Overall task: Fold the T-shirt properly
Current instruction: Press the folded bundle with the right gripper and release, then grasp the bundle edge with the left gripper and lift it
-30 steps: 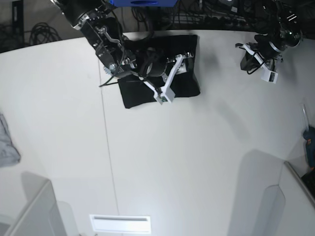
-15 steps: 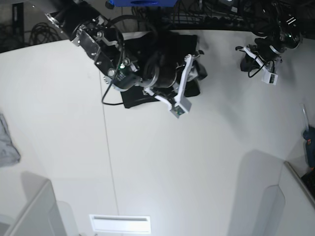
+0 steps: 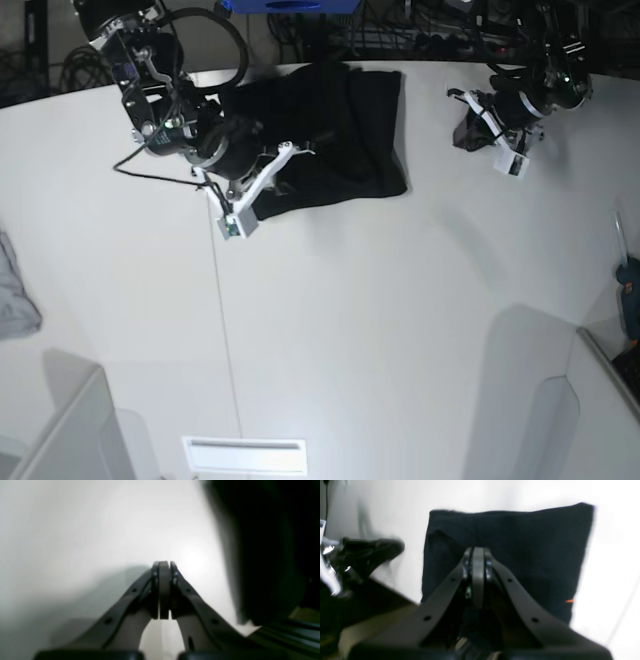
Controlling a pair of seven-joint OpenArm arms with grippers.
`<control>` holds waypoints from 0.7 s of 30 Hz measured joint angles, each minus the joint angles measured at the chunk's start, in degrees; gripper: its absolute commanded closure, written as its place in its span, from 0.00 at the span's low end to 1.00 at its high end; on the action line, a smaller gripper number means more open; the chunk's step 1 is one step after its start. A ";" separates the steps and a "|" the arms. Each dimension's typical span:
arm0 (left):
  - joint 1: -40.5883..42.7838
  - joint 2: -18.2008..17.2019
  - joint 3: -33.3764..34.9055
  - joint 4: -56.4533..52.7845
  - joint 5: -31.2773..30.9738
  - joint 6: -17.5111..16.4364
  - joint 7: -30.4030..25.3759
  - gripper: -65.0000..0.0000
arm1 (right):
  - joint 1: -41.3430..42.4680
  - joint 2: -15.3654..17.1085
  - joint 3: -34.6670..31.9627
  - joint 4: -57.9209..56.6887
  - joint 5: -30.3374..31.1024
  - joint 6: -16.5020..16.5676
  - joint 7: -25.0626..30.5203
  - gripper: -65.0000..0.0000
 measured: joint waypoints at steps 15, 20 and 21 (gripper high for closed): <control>1.66 0.44 2.08 5.09 -15.04 -0.02 0.22 0.20 | -2.19 2.99 0.20 -0.37 0.28 -0.02 3.61 1.00; 0.48 0.28 7.04 1.38 -17.09 0.00 -0.11 0.17 | -2.69 2.99 0.20 -0.37 0.26 -0.02 3.58 1.00; 0.11 0.42 8.66 0.11 -16.81 -0.04 0.13 0.17 | -2.75 2.99 0.20 -0.37 0.26 -0.02 3.61 1.00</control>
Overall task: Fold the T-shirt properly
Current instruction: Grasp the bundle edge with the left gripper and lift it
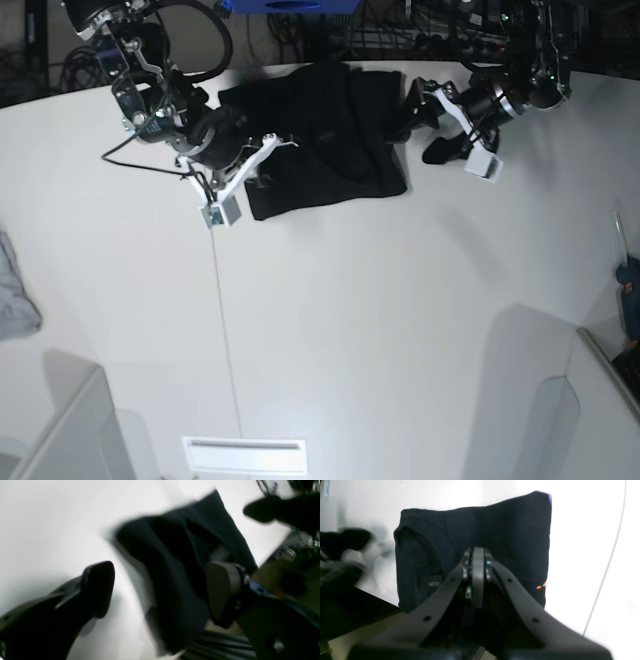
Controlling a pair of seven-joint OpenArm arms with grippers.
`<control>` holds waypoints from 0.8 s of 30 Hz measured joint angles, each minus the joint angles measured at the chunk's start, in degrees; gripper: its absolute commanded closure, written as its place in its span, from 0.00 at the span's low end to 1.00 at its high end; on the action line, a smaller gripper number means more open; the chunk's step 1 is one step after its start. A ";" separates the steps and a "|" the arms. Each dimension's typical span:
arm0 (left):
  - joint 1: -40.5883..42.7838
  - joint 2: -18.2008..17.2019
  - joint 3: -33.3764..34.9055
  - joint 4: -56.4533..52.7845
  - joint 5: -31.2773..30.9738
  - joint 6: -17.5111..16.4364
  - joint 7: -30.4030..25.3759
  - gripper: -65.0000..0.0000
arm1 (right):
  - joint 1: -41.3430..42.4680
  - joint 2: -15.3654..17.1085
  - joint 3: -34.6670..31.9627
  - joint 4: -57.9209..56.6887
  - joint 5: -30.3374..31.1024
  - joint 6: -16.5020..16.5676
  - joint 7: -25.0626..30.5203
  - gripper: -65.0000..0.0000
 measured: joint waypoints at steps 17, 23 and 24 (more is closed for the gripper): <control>-7.28 1.07 11.52 -11.69 -0.72 0.44 -1.11 0.44 | -1.18 0.02 0.02 0.00 -0.02 0.00 0.35 1.00; -8.68 0.55 13.64 -13.18 1.44 4.98 -1.20 0.97 | -6.43 -0.04 7.08 -0.02 -0.15 -0.02 5.97 1.00; -9.11 0.63 14.19 -13.18 2.14 5.03 -1.22 1.00 | -7.37 0.02 8.61 -0.02 -0.02 0.00 6.56 1.00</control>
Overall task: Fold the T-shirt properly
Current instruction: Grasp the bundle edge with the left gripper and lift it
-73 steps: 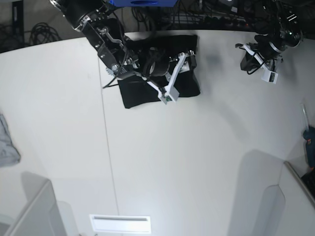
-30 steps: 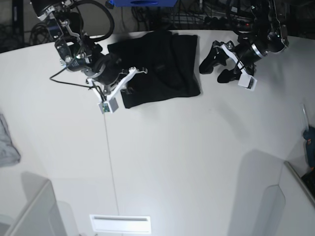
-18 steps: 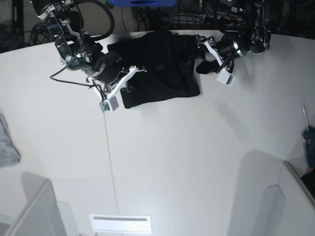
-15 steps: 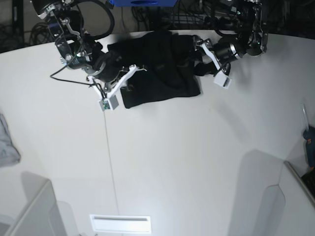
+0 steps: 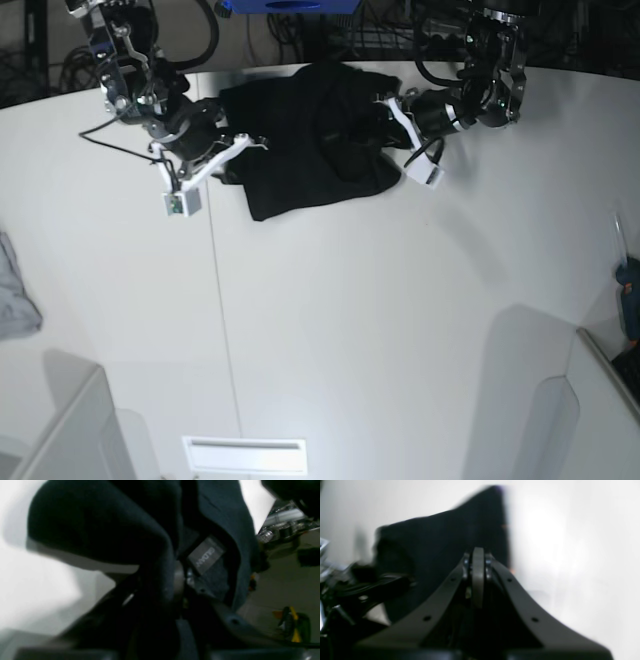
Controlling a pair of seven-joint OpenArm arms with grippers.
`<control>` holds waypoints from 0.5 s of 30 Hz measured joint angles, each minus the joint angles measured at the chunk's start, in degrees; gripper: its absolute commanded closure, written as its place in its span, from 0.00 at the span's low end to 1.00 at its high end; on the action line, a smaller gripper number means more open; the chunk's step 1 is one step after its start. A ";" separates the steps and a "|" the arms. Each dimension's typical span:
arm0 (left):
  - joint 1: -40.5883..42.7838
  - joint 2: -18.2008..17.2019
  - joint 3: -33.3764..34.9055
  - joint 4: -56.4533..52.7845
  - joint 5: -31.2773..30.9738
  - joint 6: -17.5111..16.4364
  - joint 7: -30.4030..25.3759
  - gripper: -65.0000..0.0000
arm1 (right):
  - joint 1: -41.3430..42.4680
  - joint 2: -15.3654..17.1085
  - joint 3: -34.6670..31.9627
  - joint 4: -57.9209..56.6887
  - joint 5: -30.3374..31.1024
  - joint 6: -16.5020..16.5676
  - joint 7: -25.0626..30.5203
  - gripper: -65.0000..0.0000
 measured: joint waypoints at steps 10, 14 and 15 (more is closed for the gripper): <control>-5.16 -2.25 6.21 4.79 10.19 0.00 8.15 1.00 | -7.41 -0.50 10.82 0.00 0.24 0.02 1.18 1.00; -10.64 -4.72 10.86 6.73 14.69 -0.17 13.75 1.00 | -8.94 -0.94 12.68 0.00 0.39 0.02 1.27 1.00; -12.11 -5.44 12.26 7.19 16.09 -0.07 14.60 1.00 | -9.27 -1.27 13.38 0.00 0.31 0.02 1.51 1.00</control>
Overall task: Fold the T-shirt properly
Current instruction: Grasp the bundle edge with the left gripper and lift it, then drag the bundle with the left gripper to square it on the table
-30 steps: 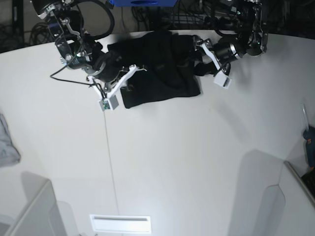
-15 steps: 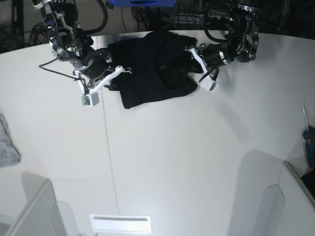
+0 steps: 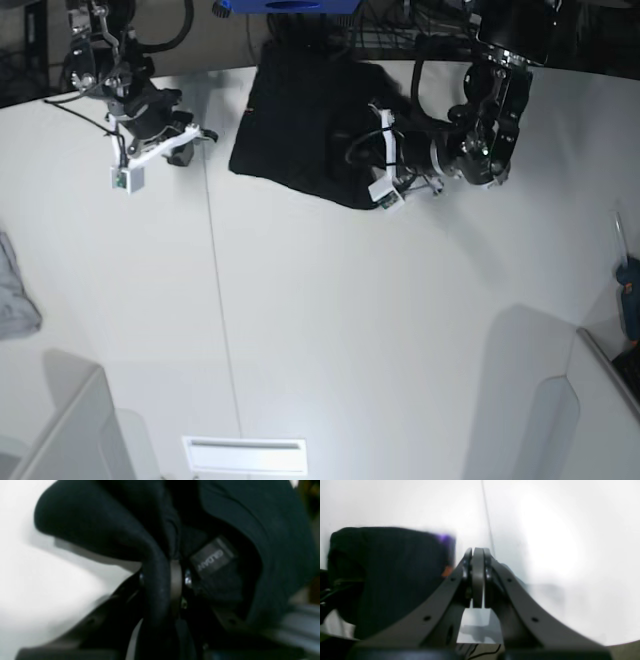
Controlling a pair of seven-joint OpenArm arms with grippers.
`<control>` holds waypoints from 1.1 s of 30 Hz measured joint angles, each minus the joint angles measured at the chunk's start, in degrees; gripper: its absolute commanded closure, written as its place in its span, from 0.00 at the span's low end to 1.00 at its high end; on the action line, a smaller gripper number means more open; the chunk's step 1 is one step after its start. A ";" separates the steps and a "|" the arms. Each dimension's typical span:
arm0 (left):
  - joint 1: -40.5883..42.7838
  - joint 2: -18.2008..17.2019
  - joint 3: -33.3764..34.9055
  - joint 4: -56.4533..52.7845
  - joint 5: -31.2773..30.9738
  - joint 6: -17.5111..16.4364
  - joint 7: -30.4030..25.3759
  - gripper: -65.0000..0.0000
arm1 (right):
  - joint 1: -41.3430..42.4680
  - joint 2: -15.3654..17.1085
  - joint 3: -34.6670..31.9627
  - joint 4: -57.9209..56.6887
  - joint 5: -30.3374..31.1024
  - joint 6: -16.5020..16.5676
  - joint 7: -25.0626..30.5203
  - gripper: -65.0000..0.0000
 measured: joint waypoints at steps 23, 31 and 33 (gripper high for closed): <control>-25.46 -3.93 40.24 0.09 28.79 -5.40 -2.51 1.00 | -6.12 -9.57 9.44 -0.28 -0.33 -0.02 -0.13 1.00; -25.53 -2.51 42.84 -2.75 39.78 -5.38 -12.35 1.00 | -6.10 -11.91 9.51 -3.72 -0.31 0.00 0.17 1.00; -25.81 -2.19 42.84 -3.76 39.89 -5.35 -14.45 1.00 | -6.14 -12.92 9.53 -5.27 -0.33 0.02 0.09 1.00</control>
